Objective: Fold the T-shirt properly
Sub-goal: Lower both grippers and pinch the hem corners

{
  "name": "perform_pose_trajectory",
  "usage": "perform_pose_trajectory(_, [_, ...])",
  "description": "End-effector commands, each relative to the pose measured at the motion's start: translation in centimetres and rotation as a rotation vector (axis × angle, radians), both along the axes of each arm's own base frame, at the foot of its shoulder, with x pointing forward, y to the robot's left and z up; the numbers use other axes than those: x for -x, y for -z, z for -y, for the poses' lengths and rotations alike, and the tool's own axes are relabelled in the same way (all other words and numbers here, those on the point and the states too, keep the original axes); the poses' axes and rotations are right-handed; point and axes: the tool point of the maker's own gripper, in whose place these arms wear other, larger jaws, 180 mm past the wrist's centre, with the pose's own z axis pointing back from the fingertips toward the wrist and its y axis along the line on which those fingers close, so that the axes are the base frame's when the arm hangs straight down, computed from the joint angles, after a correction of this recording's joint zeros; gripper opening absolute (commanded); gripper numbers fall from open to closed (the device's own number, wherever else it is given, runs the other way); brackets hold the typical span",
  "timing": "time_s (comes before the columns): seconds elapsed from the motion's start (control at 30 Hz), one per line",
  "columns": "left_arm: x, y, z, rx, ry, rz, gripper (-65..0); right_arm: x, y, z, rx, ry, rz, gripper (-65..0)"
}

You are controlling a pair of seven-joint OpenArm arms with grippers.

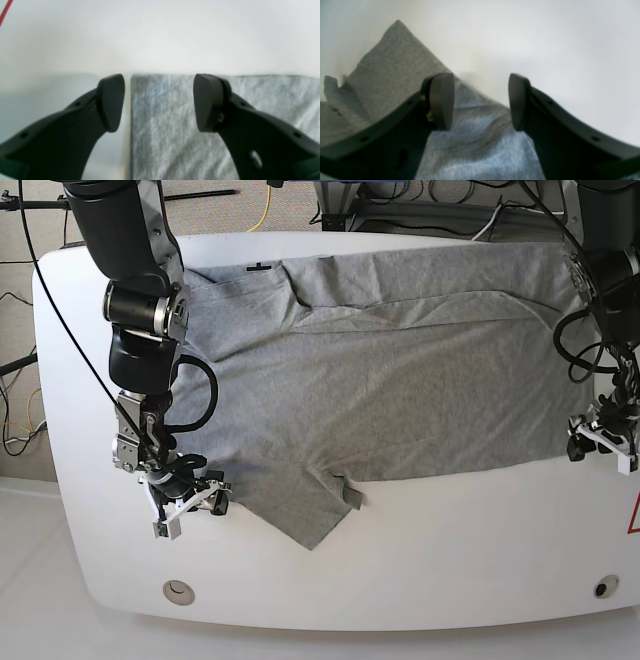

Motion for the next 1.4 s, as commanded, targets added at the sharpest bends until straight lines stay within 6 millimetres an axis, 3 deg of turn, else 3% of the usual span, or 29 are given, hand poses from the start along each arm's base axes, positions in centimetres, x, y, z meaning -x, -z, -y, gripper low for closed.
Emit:
perform_pose_trajectory(0.0, [-1.3,-2.8,-1.5,-0.02,-0.02,0.075,-25.1,-1.5,-2.4,0.6,0.008,0.001,0.06,-31.4])
perform_pose_trajectory(0.27, [-1.5,-2.9,-1.5,-0.018,-0.023,0.081,-23.9,-1.4,-2.3,0.5,0.012,-0.006,0.056,-31.3])
perform_pose_trajectory(0.93, [-1.0,-1.6,-1.4,0.001,-0.033,0.05,-24.3,0.5,0.5,-0.2,0.001,-0.01,0.001,-31.4])
perform_pose_trajectory(1.37, [-1.1,-1.3,-1.7,0.014,-0.059,0.054,-23.8,0.5,0.6,0.2,0.009,-0.005,0.001,-31.7])
